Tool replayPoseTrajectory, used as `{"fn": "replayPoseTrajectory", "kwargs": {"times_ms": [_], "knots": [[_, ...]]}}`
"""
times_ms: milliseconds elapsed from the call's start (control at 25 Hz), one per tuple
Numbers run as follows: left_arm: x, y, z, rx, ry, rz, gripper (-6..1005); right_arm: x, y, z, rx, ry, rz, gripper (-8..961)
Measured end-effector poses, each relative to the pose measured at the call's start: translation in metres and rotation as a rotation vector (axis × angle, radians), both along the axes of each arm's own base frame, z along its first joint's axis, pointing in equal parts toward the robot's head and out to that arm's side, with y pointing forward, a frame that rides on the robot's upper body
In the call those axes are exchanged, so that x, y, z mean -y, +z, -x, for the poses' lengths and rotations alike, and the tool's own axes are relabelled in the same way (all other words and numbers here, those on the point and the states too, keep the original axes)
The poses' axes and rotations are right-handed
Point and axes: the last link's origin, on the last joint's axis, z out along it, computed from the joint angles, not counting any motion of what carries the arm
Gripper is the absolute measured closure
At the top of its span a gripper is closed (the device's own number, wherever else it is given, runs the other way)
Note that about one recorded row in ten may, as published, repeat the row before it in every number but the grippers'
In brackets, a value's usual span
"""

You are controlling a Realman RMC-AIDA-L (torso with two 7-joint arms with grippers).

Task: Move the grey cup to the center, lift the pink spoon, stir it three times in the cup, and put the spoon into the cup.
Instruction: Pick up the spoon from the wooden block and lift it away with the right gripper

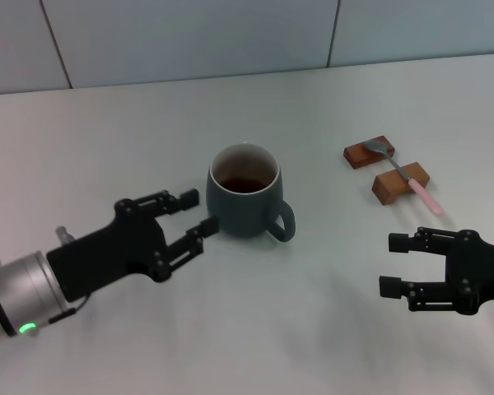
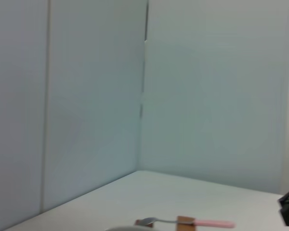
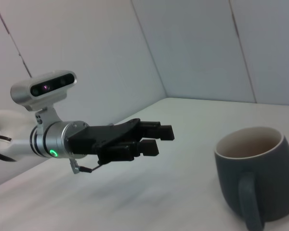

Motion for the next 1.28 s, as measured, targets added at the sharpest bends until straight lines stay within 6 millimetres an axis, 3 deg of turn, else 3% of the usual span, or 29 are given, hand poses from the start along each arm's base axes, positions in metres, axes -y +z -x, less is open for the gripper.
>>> {"fn": "replayPoseTrajectory", "kwargs": {"times_ms": [200, 600, 800, 960, 1280], "knots": [[-0.011, 0.008, 0.0, -0.015, 0.008, -0.026, 544, 0.0, 0.001, -0.001, 0.0, -0.007, -0.01, 134], [-0.028, 0.016, -0.006, -0.072, -0.01, -0.006, 243, 0.0, 0.009, -0.007, -0.013, -0.034, -0.061, 134], [-0.03, 0.022, -0.003, -0.095, -0.009, 0.004, 173, -0.001, 0.019, -0.017, -0.031, -0.105, -0.161, 134], [-0.031, 0.028, -0.002, -0.109, -0.013, 0.017, 159, 0.0, 0.028, -0.039, -0.132, -0.286, -0.33, 134], [-0.029, 0.029, 0.001, -0.114, -0.004, 0.019, 159, 0.013, 0.013, -0.059, -0.4, -0.539, -0.487, 134]]}}
